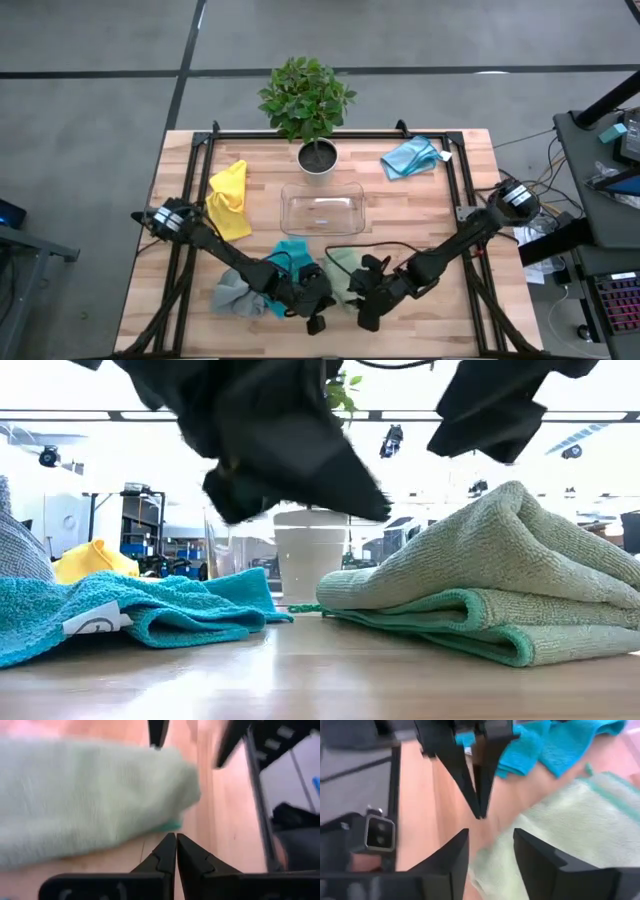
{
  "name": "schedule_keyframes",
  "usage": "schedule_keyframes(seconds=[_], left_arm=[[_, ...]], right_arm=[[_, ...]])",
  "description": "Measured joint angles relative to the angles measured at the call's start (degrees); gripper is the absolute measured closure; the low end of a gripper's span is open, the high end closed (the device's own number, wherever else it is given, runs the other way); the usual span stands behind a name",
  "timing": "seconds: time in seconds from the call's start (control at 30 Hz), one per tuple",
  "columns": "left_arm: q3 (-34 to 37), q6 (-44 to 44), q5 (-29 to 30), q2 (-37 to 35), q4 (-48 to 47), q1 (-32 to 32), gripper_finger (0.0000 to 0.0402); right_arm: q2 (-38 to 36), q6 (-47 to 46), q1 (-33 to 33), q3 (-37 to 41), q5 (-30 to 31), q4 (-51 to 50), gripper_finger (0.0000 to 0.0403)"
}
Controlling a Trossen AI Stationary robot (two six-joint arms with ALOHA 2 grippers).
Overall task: Fold microfiber towels
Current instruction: Fold the green microfiber cloth
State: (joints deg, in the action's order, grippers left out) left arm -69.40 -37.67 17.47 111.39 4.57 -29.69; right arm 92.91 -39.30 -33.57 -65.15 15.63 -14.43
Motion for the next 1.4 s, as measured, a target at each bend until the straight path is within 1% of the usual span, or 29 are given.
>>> schedule_keyframes(seconds=[0.13,0.23,0.3,0.37,0.47,0.57,0.67,0.7,0.83,0.93,1.07,1.23,1.4], left_arm=[[0.15,3.39,5.54,0.53,5.98,0.23,0.0402],[0.11,4.03,5.8,2.3,11.18,0.91,0.0402],[0.13,4.09,5.88,3.89,13.74,1.29,0.0402],[0.02,4.04,6.15,5.32,15.92,1.55,0.0402],[0.06,3.99,6.58,7.18,19.88,1.83,0.0402],[0.01,3.68,6.52,8.22,20.76,1.85,0.0402],[0.02,3.96,4.46,9.09,20.49,1.84,0.0402],[0.02,3.98,3.14,9.5,20.6,1.84,0.0402],[0.11,3.51,-1.12,11.53,20.46,1.75,0.0402],[0.22,3.08,-2.07,12.35,20.19,1.66,0.0402],[0.33,2.5,-3.08,12.29,18.62,1.49,0.0402],[0.3,0.86,-3.6,12.2,17.64,1.11,0.0402],[0.3,0.7,-4.25,11.62,16.9,1.08,0.0402]], right_arm=[[-2.76,2.79,-0.74,1.72,3.72,-3.88,0.031],[-3.78,4.19,-0.94,4.44,6.62,-3.78,0.035],[-3.87,5.35,-0.91,6.5,8.55,-2.0,0.0378],[-3.62,6.66,-0.66,9.2,10.08,1.7,0.0389],[-2.83,8.08,0.52,13.73,10.32,11.68,0.0393],[-1.23,9.95,2.42,17.81,10.46,24.34,0.0394],[0.64,11.35,4.52,20.42,10.55,35.28,0.0394],[1.19,11.53,5.13,20.76,10.47,37.11,0.0394],[4.2,12.43,7.23,20.88,10.53,38.54,0.0394],[6.91,12.36,8.1,20.79,10.83,39.48,0.0394],[9.96,10.95,8.08,20.83,14.55,39.12,0.0394],[10.88,10.57,8.07,20.81,15.29,39.03,0.0394],[9.71,10.74,8.05,20.87,15.29,38.59,0.0394]])
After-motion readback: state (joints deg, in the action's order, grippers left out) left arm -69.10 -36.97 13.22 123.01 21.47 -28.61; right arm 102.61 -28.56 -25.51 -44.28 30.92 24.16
